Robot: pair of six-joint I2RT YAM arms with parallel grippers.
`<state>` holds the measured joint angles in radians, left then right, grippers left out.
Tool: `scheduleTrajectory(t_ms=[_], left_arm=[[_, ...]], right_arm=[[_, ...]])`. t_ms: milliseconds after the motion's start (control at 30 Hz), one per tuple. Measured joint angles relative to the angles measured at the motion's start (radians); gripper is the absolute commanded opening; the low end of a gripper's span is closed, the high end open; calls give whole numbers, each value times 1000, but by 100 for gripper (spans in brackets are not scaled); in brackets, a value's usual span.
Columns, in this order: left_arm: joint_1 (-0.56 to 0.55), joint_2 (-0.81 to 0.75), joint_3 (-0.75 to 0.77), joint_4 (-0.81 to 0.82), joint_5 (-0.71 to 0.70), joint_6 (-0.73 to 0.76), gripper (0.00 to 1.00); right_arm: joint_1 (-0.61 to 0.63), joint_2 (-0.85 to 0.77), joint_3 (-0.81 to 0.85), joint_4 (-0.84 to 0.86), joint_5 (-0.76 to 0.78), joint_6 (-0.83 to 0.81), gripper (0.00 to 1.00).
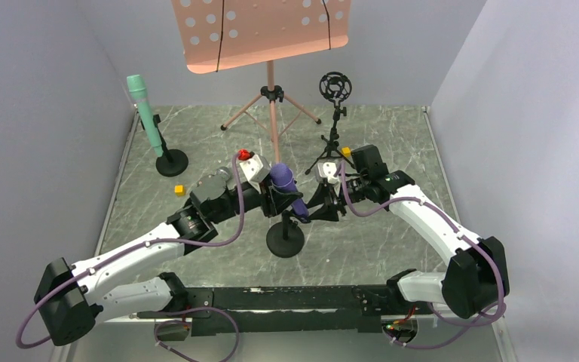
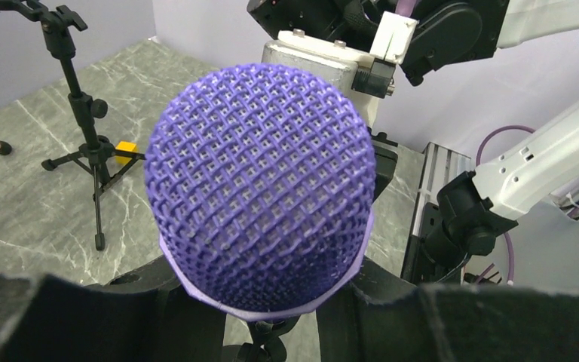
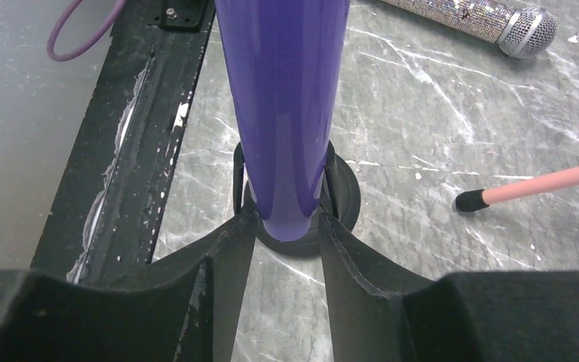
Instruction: Attach the microphones to the stand
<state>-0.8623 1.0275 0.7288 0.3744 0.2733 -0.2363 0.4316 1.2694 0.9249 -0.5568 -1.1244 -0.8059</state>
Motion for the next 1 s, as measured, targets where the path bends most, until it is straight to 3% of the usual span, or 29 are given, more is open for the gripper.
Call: scheduleTrajectory(t_ms=[300, 733, 1000], left_arm=[[19, 18, -25, 21, 28, -14, 0], [41, 38, -119, 168, 47, -74, 0], [41, 84, -141, 206, 74, -84, 0]], right_arm=[[-34, -11, 0, -53, 21, -42, 65], [-98, -25, 0, -148, 19, -111, 66], [-111, -28, 0, -151, 14, -112, 72]])
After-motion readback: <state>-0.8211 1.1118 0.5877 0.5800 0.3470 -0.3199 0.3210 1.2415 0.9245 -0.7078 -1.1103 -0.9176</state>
